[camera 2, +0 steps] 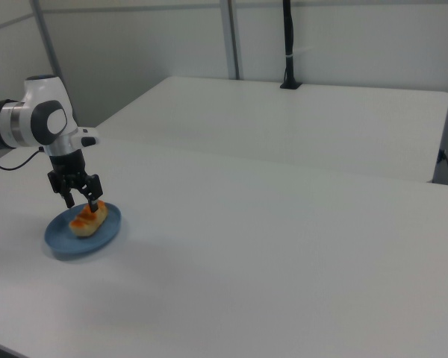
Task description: Put the bread on a plate
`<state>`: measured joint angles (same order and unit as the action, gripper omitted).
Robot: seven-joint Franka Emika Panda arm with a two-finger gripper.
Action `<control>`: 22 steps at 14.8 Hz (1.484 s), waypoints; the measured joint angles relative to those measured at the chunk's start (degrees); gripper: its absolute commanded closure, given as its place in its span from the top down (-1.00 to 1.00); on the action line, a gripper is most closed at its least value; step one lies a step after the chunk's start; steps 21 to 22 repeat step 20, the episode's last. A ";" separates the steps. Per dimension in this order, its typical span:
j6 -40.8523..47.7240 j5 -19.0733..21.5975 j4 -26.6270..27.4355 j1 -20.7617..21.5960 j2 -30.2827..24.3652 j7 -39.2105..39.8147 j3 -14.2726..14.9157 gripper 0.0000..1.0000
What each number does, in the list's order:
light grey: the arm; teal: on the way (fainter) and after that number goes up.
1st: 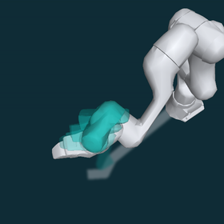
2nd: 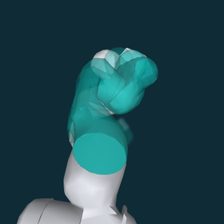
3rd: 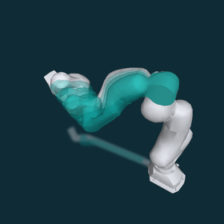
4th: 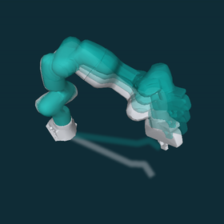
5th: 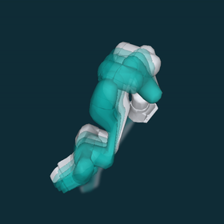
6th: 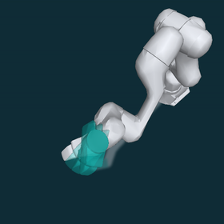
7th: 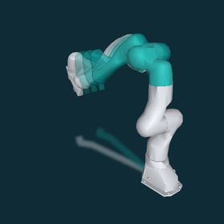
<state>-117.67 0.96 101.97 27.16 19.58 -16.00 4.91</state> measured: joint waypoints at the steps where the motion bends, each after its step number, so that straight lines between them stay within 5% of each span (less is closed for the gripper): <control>1: 0.00 -0.12 -0.06 0.00 0.00 0.00 -0.01 1.00; 5: 4.24 -1.20 -4.00 -1.08 -0.96 -0.04 -0.24 1.00; 9: 13.07 -1.51 -10.83 -10.59 -7.45 0.15 -1.45 1.00; 14: 18.64 -3.04 -11.09 -19.29 -13.29 4.69 -1.78 1.00; 22: 19.23 -4.67 -10.90 -21.70 -13.58 5.77 -1.74 1.00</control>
